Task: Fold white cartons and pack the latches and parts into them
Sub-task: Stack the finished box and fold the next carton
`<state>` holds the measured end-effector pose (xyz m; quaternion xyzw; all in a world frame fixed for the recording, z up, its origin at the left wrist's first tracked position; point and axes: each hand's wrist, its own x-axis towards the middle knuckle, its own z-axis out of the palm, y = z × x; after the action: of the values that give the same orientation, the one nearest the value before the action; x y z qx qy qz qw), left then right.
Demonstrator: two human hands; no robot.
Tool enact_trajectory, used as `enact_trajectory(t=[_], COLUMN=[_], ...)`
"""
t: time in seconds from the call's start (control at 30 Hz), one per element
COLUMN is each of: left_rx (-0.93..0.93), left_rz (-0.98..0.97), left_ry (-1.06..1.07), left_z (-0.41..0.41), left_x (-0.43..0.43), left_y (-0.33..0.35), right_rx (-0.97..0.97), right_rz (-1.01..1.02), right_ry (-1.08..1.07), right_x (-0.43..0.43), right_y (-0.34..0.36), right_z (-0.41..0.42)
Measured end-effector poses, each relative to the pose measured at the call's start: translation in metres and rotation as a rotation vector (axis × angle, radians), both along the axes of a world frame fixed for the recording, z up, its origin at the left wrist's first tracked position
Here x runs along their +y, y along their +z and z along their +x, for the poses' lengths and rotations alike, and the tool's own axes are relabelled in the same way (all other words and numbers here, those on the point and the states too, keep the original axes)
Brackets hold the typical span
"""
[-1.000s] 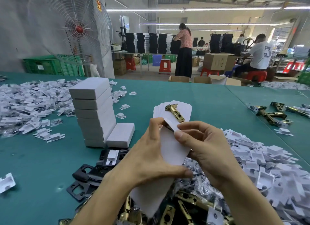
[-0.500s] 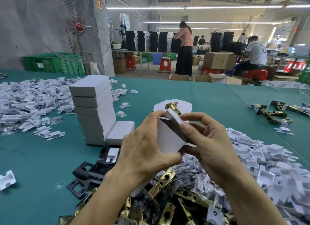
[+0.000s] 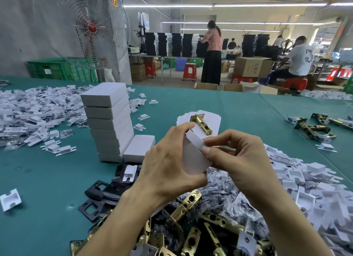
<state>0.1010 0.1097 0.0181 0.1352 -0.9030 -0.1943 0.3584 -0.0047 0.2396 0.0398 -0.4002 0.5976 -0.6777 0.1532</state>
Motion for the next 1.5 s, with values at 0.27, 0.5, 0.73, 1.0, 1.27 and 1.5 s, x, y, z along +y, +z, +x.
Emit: enact_trajectory(t=[0.27,0.5,0.73,1.0,1.27,1.5], left_rx=[0.011,0.014,0.078,0.131,0.117,0.031], left_rz=[-0.021,0.016,0.197,0.338,0.396,0.474], left_ry=[-0.027,-0.049,-0.141,-0.231,-0.257,-0.345], left_z=[0.001,0.001,-0.001,0.003,0.004,0.007], left_x=[0.004,0.003,-0.002,-0.001,0.001,0.002], left_y=[0.001,0.001,0.001,0.007,0.011,0.014], right_rx=[0.139,0.105,0.106,0.068,0.244,0.254], right_rz=[0.042,0.059,0.048,-0.149,-0.28,-0.285], right_ry=[-0.066,0.078,0.213,0.202,0.064,0.136], right_x=[0.0,0.006,0.01,0.006,-0.002,-0.001], right_y=[0.0,0.002,0.005,0.002,-0.005,-0.007], right_z=[0.0,-0.009,-0.01,-0.007,-0.003,-0.003])
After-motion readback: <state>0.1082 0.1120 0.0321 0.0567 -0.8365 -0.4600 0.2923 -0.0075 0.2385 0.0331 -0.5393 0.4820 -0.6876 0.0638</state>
